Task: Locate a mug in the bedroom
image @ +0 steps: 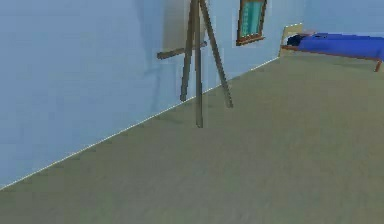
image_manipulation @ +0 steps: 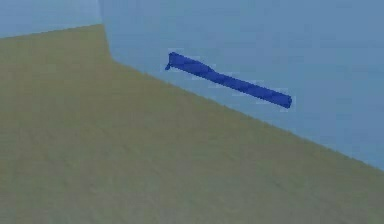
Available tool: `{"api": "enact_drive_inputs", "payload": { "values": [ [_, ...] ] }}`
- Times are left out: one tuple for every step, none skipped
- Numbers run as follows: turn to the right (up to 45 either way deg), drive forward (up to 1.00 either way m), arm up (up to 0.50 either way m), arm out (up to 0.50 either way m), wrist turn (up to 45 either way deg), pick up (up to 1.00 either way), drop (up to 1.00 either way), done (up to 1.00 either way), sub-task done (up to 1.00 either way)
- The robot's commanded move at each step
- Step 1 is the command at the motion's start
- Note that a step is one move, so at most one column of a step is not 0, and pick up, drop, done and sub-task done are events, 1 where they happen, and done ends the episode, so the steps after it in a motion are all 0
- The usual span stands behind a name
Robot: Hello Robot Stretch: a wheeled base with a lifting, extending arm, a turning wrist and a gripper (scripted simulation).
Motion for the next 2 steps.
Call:
{"api": "enact_drive_inputs", "payload": {
  "values": [
    [-45.0,0.00,0.00,0.00,0.0,0.00,0.00,0.00,0.00],
    [-15.0,0.00,0.00,0.00,0.0,0.00,0.00,0.00,0.00]
  ]
}}
